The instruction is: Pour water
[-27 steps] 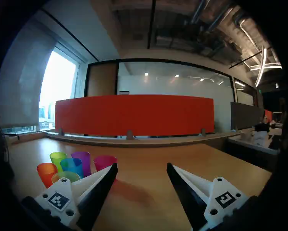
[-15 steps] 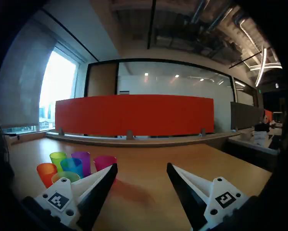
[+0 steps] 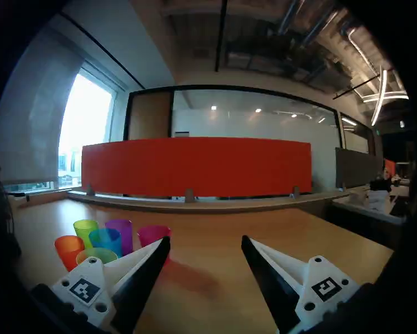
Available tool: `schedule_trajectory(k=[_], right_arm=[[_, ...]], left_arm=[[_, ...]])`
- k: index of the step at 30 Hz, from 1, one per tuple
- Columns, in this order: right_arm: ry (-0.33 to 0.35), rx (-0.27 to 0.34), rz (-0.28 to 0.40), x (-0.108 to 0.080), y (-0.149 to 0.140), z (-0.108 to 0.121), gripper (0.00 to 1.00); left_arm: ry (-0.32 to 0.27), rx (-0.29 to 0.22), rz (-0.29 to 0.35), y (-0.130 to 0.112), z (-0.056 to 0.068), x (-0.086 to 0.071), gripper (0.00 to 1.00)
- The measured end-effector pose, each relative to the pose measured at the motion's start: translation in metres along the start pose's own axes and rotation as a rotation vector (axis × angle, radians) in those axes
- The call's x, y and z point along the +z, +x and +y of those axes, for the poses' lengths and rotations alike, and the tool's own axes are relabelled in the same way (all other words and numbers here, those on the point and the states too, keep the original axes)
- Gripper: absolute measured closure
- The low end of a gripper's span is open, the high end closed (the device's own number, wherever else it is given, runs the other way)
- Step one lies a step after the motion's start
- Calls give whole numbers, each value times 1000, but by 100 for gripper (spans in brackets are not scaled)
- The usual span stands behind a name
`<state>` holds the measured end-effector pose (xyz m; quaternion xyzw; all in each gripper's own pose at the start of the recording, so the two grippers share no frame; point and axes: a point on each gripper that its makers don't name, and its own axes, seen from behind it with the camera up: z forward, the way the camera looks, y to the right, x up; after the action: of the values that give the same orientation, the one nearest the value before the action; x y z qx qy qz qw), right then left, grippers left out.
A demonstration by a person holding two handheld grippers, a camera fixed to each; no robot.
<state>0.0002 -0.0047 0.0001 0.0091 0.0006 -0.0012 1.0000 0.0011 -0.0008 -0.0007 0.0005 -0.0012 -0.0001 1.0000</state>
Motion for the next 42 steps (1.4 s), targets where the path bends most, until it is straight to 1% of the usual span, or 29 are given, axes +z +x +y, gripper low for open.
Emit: schedule_trajectory(k=[3, 6, 8, 12, 18, 24, 29, 33, 38, 42], right_arm=[[4, 0, -7, -1, -2, -1, 0], [9, 2, -20, -2, 0, -3, 1], [20, 1, -19, -2, 6, -5, 1], [28, 2, -16, 0, 24, -7, 1], [35, -1, -35, 5, 53, -4, 1], [47, -5, -45, 11, 81, -2, 1], [65, 5, -46, 16, 104, -5, 0], [71, 26, -45, 21, 124, -3, 1], [89, 44, -49, 27, 143, -3, 0], [99, 38, -44, 30, 159, -3, 1]], left_arm=[[-2, 6, -11, -2, 0, -1, 15], [-13, 23, -17, 4, 2, -1, 15], [-17, 34, -11, 12, 2, -1, 15], [-31, 38, -5, 25, 3, 0, 14], [-64, 17, -34, 39, 6, 8, 15], [-83, 20, -60, 57, 7, 16, 15], [-109, 40, -67, 80, 7, 22, 15], [-127, 53, -66, 101, 10, 27, 15], [-150, 53, -56, 128, 14, 33, 15], [-173, 51, -45, 146, 18, 38, 15]])
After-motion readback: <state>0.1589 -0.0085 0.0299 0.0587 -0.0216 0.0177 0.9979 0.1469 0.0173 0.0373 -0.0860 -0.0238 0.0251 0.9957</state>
